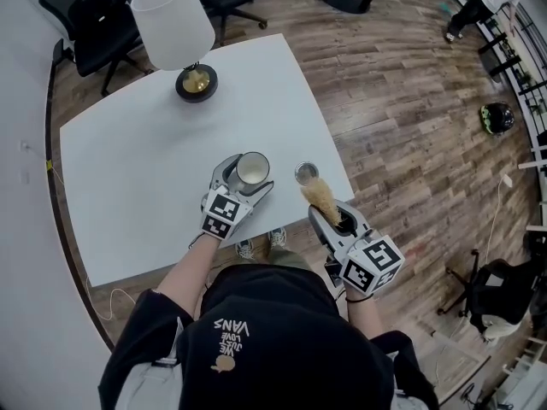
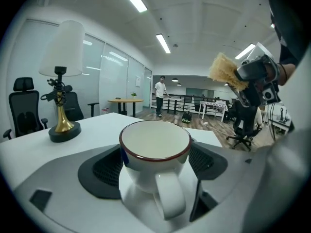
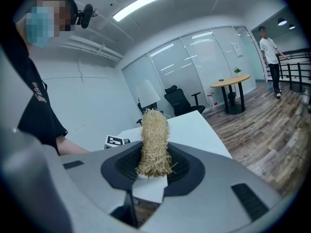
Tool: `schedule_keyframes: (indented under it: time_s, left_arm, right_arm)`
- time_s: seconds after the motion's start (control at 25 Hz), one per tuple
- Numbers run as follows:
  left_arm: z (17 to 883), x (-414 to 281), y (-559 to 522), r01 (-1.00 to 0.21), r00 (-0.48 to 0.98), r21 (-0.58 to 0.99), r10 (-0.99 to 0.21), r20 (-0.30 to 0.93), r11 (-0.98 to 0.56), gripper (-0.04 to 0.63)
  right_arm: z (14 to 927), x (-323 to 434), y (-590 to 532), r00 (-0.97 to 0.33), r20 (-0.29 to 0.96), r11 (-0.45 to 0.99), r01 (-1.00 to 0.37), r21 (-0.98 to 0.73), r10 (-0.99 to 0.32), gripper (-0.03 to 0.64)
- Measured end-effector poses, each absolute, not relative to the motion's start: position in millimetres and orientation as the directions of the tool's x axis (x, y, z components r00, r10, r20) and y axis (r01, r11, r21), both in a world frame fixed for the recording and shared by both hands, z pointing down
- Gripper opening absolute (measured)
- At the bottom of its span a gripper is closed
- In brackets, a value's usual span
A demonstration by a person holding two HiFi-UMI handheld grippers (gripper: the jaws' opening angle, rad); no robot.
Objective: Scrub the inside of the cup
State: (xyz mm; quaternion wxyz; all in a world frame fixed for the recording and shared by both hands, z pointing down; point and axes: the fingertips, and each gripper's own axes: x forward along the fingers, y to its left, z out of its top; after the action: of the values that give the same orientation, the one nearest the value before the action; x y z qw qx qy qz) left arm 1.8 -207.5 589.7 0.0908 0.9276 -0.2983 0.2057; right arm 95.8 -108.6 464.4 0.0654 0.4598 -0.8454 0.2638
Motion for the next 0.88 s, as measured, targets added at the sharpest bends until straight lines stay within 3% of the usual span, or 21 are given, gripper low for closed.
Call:
schedule_keyframes:
  time_s: [0.88]
  left_arm:
    - [593, 7, -220, -0.604, 0.719, 0.006, -0.542, 0.435, -0.797, 0.399]
  right_arm:
    - [465, 109, -104, -0.538, 0.373, 0.409, -0.833, -0.373, -0.756, 0.102]
